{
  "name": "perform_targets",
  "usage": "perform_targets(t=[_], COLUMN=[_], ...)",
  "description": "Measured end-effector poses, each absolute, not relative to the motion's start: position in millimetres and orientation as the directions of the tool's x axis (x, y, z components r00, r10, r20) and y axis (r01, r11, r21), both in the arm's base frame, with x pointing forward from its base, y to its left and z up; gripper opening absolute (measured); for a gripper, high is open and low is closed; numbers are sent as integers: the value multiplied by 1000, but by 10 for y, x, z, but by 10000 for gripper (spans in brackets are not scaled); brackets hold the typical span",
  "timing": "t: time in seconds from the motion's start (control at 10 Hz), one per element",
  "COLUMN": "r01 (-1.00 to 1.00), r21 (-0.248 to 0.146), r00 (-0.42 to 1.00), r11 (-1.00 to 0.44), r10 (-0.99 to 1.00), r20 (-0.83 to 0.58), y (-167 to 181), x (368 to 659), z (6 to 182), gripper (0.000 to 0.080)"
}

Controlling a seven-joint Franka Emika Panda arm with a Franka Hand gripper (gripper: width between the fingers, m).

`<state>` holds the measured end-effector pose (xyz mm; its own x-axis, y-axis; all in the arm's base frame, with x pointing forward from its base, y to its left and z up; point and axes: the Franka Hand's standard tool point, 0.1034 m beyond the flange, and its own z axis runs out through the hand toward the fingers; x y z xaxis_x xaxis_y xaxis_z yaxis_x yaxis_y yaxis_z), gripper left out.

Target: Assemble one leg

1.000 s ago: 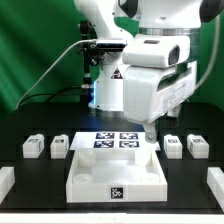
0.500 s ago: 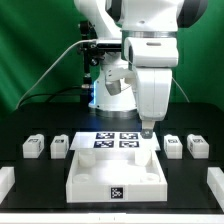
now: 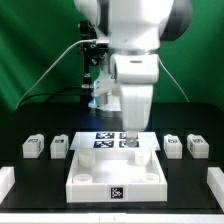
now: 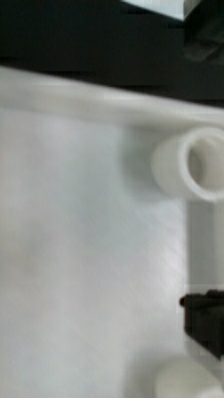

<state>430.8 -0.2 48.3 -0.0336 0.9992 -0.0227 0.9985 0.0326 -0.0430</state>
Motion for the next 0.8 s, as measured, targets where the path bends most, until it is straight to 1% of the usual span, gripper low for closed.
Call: perform_targets(t=[0.1, 0.2, 0.3, 0.5, 0.6, 0.7, 0.8], r01=[998, 999, 998, 998, 998, 998, 998], r21=[-53, -55, -67, -66, -67, -67, -67], r00=[-17, -5, 11, 12, 13, 13, 13], r11=[16, 4, -11, -13, -13, -13, -13], r10=[1000, 1000, 1000, 1000, 1000, 1000, 1000], r20=[-18, -10, -7, -7, -7, -7, -7], y=[-90, -147, -197, -200, -200, -200, -200], x=[4232, 4191, 4151, 4156, 4154, 4153, 4153], z=[341, 209, 118, 115, 113, 112, 112], gripper=[650, 649, 650, 650, 556, 380, 380])
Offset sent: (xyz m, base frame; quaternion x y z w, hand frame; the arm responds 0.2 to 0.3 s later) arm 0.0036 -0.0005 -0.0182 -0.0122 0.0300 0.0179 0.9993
